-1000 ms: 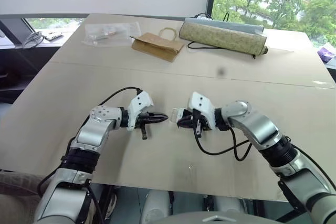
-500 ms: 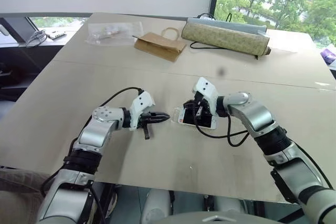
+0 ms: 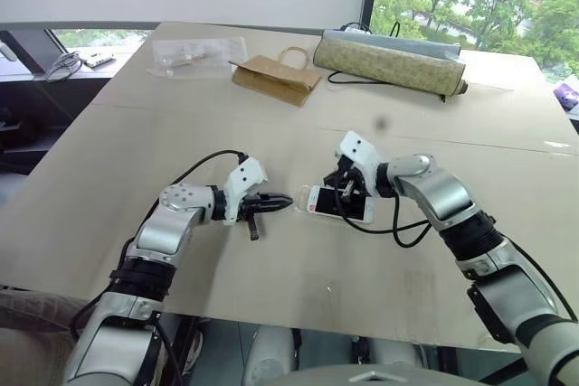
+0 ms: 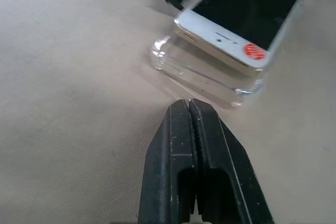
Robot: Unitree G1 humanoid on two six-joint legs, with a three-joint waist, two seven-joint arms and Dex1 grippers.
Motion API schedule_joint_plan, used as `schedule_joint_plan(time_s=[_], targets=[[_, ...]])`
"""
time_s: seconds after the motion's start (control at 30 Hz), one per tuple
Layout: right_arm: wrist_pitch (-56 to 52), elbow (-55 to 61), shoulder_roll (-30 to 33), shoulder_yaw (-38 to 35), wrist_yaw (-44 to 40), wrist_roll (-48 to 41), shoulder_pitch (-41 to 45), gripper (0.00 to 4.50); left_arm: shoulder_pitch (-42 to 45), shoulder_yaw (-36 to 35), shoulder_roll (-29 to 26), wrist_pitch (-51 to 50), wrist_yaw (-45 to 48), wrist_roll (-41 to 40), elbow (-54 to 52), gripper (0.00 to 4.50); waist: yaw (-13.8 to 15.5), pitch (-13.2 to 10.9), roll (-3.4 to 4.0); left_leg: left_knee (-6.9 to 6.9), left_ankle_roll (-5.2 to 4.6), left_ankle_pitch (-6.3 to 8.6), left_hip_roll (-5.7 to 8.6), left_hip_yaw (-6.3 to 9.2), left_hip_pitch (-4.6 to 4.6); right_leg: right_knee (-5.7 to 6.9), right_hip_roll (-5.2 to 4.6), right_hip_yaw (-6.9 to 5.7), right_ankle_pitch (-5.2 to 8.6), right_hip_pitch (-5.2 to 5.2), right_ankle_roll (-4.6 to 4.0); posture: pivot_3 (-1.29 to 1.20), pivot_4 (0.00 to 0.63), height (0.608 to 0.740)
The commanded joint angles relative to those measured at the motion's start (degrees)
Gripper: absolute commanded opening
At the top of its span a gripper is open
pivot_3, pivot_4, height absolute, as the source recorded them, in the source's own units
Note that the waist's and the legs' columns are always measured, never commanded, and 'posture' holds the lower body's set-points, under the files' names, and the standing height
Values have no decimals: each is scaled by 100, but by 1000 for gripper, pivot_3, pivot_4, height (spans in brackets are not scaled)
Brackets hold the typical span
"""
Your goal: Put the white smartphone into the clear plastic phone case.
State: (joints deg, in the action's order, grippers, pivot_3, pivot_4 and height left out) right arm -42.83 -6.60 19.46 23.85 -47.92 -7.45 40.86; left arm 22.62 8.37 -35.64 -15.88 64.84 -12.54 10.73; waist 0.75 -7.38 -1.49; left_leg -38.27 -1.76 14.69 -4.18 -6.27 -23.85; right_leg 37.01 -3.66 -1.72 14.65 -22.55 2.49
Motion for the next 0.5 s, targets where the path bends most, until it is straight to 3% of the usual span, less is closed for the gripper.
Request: schedule_joint_plan(time_s=[0.03,0.33,0.5], targets=[[-52,309,116,191,-223,38,-83,0,-61,92,18,-78,-155,176,41,45,0,1,-1,0,0,0,0,0,0,0,0,0,0,0,0,0,150,740],[73,479,78,-155,-90,-41,3,0,-77,94,2,-105,-153,172,-11,45,1,0,0,0,0,0,0,1,0,-1,0,-1,0,0,0,0,150,740],[-128,1156,166,-441,-297,-448,-62,0,-121,96,17,-161,-118,112,-113,45,6,-1,2,0,1,0,0,2,-3,-3,0,-1,0,0,0,0,150,740]])
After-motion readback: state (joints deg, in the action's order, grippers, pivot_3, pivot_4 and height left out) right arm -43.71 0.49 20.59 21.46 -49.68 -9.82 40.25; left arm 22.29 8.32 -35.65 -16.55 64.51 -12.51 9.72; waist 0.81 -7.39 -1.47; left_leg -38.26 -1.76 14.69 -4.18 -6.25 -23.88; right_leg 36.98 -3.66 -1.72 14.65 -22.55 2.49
